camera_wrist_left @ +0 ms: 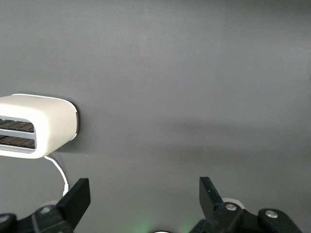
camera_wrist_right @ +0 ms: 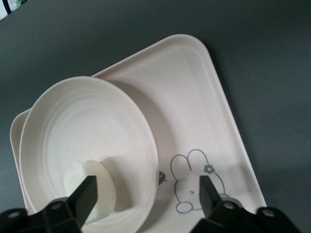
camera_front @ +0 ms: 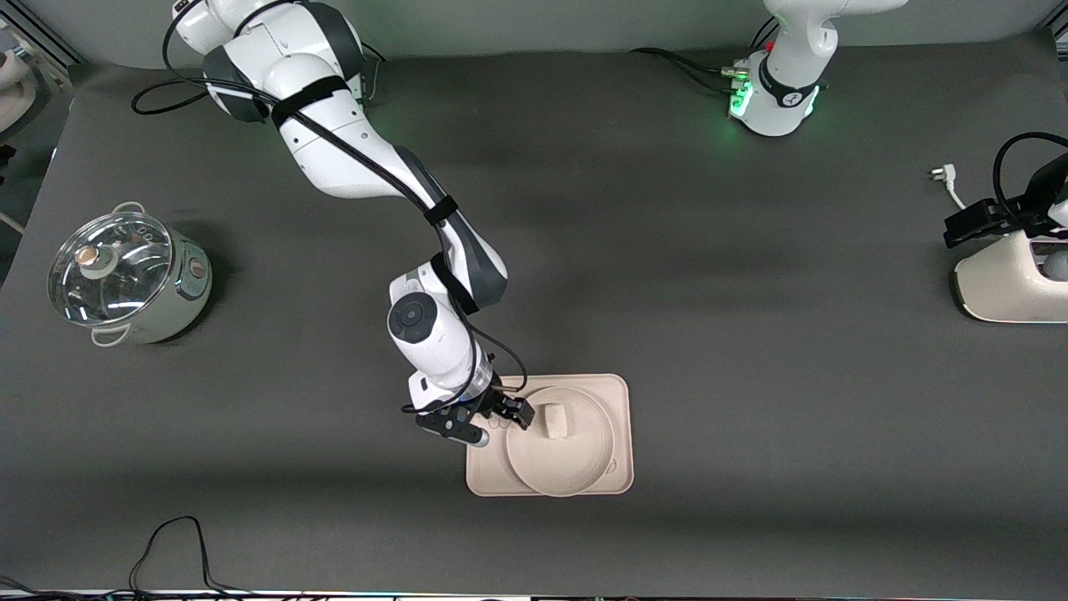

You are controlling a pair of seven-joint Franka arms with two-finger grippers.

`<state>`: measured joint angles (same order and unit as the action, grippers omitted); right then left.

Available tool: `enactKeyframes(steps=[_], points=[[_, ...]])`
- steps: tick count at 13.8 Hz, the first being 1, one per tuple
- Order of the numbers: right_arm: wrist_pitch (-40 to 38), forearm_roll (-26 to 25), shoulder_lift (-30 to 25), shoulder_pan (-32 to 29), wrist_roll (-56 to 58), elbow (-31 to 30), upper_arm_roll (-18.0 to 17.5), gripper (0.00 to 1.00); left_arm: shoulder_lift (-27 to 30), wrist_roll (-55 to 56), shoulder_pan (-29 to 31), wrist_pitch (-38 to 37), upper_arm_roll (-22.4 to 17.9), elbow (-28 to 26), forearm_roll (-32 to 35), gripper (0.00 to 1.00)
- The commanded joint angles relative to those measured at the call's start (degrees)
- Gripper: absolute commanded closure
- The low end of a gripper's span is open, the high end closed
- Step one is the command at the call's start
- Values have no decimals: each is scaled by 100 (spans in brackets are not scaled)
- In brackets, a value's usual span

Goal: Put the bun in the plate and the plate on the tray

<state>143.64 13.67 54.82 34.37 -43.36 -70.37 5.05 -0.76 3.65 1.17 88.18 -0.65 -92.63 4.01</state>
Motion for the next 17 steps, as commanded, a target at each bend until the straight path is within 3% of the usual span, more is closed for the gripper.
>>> enactKeyframes(steps=[1, 3, 5, 10, 12, 15, 17], points=[[-869, 163, -594, -35, 205, -56, 22, 0, 85, -4, 6, -29, 12, -18, -32, 0], [-1590, 110, -1085, -218, 214, -126, 14, 0, 94, -4, 6, -37, 12, -18, -76, 0], [-2293, 110, -1910, -526, 406, -546, -21, 0, 85, -4, 6, -37, 12, -18, -76, 0], [-4227, 49, -3976, -1527, 2248, -1602, -135, 0, 94, -4, -3, -46, 12, -18, -93, 0], [-4843, -362, -4487, -2054, 2927, -1708, -284, 0, 94, -4, -3, -64, 12, -18, -85, 0], [-5056, -645, -5173, -2740, 3911, -2216, -417, 0, 94, -22, 6, -81, 12, -18, -93, 0], [-5065, -978, -5315, -2908, 4352, -2332, -382, 0, 94, -22, 6, -81, 12, -18, -85, 0]])
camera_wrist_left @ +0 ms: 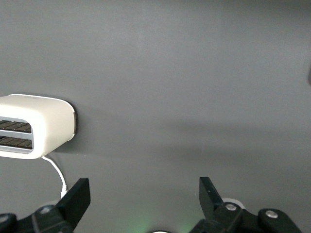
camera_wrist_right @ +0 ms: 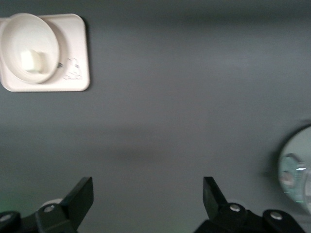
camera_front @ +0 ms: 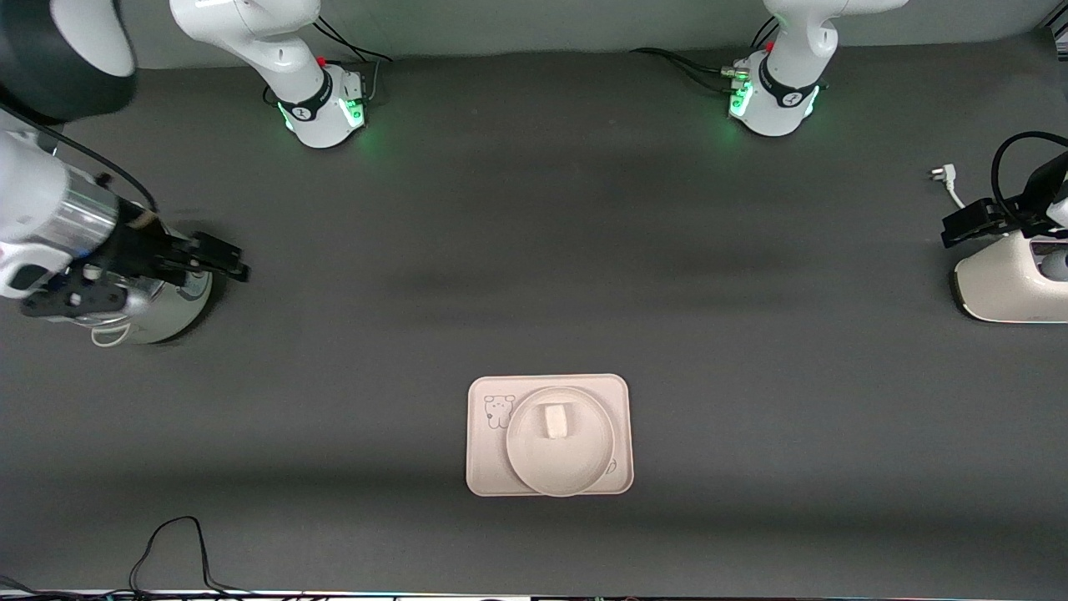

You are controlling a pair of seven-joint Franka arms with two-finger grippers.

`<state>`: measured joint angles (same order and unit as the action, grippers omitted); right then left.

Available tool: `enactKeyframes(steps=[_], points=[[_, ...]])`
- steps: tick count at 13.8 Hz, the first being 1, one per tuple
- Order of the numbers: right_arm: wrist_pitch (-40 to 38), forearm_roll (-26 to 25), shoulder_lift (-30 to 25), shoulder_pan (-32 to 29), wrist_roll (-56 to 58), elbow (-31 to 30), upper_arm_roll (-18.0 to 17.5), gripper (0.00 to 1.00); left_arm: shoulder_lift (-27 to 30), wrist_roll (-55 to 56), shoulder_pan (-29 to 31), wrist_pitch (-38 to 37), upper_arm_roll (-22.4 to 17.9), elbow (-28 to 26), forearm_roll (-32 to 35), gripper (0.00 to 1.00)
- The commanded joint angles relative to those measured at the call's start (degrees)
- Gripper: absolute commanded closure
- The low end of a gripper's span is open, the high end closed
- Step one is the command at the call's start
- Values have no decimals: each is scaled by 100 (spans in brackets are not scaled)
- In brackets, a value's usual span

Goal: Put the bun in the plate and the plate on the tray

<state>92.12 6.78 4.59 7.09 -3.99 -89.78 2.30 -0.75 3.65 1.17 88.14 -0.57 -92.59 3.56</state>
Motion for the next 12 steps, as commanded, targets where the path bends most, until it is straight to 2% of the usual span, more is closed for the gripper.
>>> enactKeyframes(steps=[1, 5, 12], points=[[0, -457, -327, -199, 503, -374, -47, 0, 93, -22, 6, -86, 4, -22, -48, 0], [-54, -555, -406, -173, 899, -365, 463, 0, 84, -83, 6, -122, -4, 21, -31, 0], [-72, -599, -442, -173, 856, -373, 481, 0, 84, -75, 24, -130, -13, 39, -57, 0]])
